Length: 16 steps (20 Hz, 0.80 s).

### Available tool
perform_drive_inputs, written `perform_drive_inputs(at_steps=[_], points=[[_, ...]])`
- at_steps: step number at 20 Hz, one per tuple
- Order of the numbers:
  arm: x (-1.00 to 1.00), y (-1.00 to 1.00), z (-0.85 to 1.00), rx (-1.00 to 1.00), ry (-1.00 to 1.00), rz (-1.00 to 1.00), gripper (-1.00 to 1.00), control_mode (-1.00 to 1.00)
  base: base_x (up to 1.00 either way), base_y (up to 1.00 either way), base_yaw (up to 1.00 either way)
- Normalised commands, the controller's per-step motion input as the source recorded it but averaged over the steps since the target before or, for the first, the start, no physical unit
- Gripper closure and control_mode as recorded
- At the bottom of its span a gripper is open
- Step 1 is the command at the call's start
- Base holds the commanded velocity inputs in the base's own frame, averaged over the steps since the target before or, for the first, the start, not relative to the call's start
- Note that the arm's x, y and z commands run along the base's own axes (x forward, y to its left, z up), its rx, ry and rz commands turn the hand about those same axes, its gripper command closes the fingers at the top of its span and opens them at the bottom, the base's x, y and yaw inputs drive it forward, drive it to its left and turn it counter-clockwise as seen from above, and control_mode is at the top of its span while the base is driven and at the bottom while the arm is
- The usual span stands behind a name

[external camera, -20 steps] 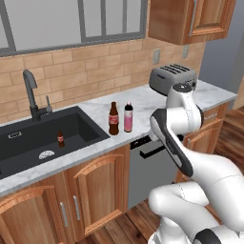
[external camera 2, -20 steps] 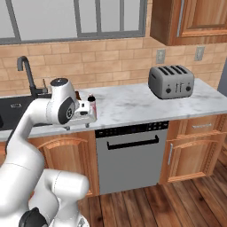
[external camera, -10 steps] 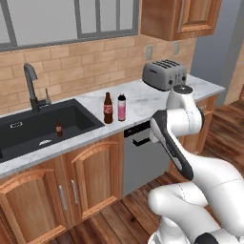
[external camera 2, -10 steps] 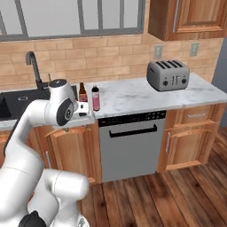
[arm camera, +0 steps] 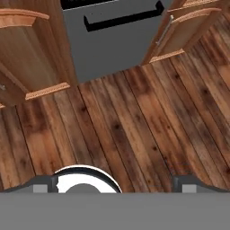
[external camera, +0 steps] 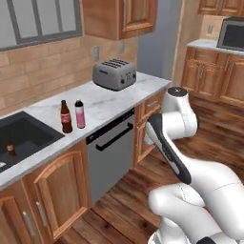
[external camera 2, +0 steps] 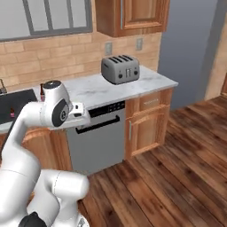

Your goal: Place the large bottle from the dining counter next to the other large bottle outside the sink, and place the small bottle from the dining counter next to the other small bottle inside the sink.

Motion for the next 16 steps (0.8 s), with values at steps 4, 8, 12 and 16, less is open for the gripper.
perform_drive_inputs(at_steps=[4,8,12,16], points=[[0.00,0.00,0.00,0.00,0.00,0.00,-1.00,1.00,0.00,0.01,-0.65],[0.00,0.00,0.00,0.00,0.00,0.00,-1.00,1.00,0.00,0.06,-0.65],[0.00,0.00,0.00,0.00,0.00,0.00,-1.00,1.00,0.00,0.13,-0.61],[0.00,0.00,0.00,0.00,0.00,0.00,-1.00,1.00,0.00,0.15,-0.60]])
